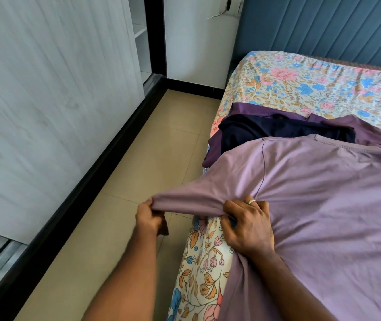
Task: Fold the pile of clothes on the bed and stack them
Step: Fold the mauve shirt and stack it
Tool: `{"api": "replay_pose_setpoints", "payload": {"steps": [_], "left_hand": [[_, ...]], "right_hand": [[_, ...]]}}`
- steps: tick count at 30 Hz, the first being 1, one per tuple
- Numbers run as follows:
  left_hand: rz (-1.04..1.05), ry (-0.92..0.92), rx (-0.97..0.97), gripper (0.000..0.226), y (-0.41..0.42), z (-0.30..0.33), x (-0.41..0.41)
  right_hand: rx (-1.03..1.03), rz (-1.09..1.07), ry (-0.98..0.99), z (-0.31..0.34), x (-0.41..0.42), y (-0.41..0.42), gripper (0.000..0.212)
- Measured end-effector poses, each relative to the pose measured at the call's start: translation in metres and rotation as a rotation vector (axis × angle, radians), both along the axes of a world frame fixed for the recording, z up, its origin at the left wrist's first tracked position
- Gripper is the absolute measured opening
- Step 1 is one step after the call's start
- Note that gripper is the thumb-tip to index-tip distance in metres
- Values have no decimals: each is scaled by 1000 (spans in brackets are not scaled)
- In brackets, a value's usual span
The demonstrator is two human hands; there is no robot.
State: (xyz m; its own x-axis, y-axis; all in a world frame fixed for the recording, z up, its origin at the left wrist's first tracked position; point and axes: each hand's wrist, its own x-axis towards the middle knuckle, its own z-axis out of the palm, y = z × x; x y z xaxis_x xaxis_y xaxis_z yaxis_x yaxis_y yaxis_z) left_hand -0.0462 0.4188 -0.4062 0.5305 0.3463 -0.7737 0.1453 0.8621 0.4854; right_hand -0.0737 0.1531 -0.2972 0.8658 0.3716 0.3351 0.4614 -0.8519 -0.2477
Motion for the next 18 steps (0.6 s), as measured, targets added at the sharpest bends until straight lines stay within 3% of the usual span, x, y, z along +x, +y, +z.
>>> {"api": "replay_pose_setpoints", "payload": {"steps": [2,7,12,15,18], "left_hand": [[20,-20,72,14,24,15,5],[103,-83,184,17,95,56,12],[204,-237,362,46,147,102,-7],[255,-231,469,38,168,137,-29],[147,-171,613,45,169,165,-37]], "right_hand": [[2,8,7,-1,1,0,17],[14,42,9,-2,3,-2,16],[-1,55,56,-1,4,-5,15],[-44,50,109,8,3,-4,21],[-175,22,266,27,4,-1,37]]}}
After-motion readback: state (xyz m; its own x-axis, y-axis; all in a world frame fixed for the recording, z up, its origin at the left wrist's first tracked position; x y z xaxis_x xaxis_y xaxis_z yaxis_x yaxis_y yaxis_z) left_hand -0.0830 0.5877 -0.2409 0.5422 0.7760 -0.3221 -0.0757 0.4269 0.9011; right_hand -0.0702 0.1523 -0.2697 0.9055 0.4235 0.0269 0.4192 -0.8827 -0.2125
